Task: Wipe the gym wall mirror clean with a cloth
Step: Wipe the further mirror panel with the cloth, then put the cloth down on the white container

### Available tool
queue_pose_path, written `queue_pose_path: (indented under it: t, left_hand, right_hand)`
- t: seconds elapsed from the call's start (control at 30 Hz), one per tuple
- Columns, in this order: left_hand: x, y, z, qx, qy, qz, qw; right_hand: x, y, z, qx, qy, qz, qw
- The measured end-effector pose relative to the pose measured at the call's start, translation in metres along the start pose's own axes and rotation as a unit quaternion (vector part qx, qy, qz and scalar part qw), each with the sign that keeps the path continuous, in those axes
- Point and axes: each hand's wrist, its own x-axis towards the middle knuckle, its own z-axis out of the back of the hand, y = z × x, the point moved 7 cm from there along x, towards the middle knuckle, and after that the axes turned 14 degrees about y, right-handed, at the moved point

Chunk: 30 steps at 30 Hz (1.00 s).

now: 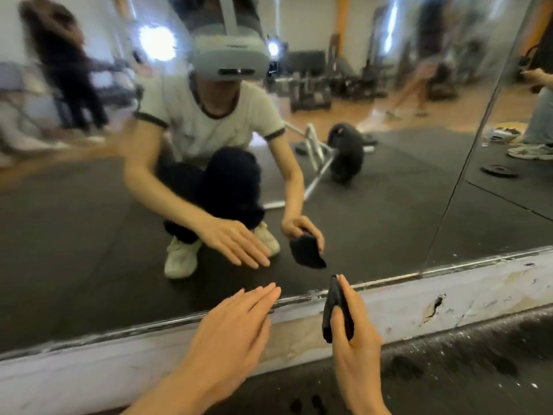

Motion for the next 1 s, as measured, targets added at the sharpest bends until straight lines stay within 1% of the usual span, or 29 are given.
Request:
queue_pose_path:
  t: [0.03, 0.1, 0.17, 0.2, 0.27, 0.33, 0.4, 0.43, 0.5, 0.57, 0.6, 0.63, 0.7, 0.73, 0.8, 0.83, 0.93, 1.0]
  left_hand:
    - [-0.005, 0.007, -0.004, -0.072, 0.014, 0.031, 0.997]
    - [-0.015, 0.022, -0.017, -0.199, 0.039, 0.091, 0.975]
    - [-0.023, 0.034, -0.021, -0.323, 0.032, 0.112, 0.939]
    - [-0.027, 0.041, -0.021, -0.377, 0.026, 0.115, 0.919]
    - [-0.035, 0.053, -0.016, -0.473, 0.022, 0.124, 0.872]
    - [-0.041, 0.063, -0.011, -0.537, 0.025, 0.138, 0.832]
    - [-0.053, 0.071, 0.001, -0.575, 0.024, 0.163, 0.801]
    - [-0.059, 0.073, 0.01, -0.589, 0.022, 0.173, 0.789]
    - [-0.073, 0.08, 0.029, -0.597, 0.02, 0.189, 0.779]
    - [-0.091, 0.092, 0.052, -0.601, 0.018, 0.209, 0.772]
    - [-0.102, 0.099, 0.062, -0.592, 0.022, 0.216, 0.776]
    - [-0.114, 0.106, 0.074, -0.581, 0.026, 0.224, 0.782]
    - [-0.144, 0.12, 0.098, -0.534, 0.035, 0.249, 0.807]
    - [-0.161, 0.126, 0.111, -0.499, 0.044, 0.27, 0.822]
    - [-0.2, 0.14, 0.142, -0.378, 0.071, 0.334, 0.86]
    - [-0.22, 0.145, 0.161, -0.32, 0.074, 0.361, 0.873]
    - [-0.281, 0.16, 0.209, -0.233, 0.056, 0.407, 0.882]
    - [-0.321, 0.166, 0.24, -0.184, 0.051, 0.432, 0.881]
  right_hand:
    - [-0.006, 0.008, -0.017, -0.023, 0.036, 0.026, 0.999]
    - [-0.018, 0.026, -0.047, -0.072, 0.098, 0.095, 0.988]
    - [-0.025, 0.04, -0.073, -0.105, 0.166, 0.162, 0.967]
    - [-0.026, 0.046, -0.085, -0.119, 0.202, 0.175, 0.956]
    - [-0.024, 0.056, -0.103, -0.153, 0.266, 0.174, 0.936]
    - [-0.022, 0.065, -0.12, -0.185, 0.322, 0.157, 0.915]
    - [-0.021, 0.075, -0.135, -0.21, 0.371, 0.146, 0.893]
    - [-0.02, 0.083, -0.141, -0.224, 0.383, 0.153, 0.883]
    - [-0.016, 0.105, -0.153, -0.251, 0.413, 0.163, 0.86]
    - [-0.012, 0.13, -0.166, -0.286, 0.446, 0.177, 0.829]
    - [-0.011, 0.144, -0.173, -0.304, 0.462, 0.185, 0.812]
    - [-0.009, 0.159, -0.182, -0.32, 0.479, 0.189, 0.796]
    - [-0.01, 0.189, -0.204, -0.337, 0.51, 0.201, 0.765]
    - [-0.011, 0.206, -0.217, -0.341, 0.52, 0.211, 0.754]
    - [-0.015, 0.239, -0.242, -0.354, 0.542, 0.229, 0.726]
    - [-0.019, 0.257, -0.255, -0.361, 0.555, 0.237, 0.711]
    - [-0.03, 0.312, -0.292, -0.376, 0.594, 0.252, 0.665]
    - [-0.04, 0.351, -0.316, -0.384, 0.631, 0.259, 0.623]
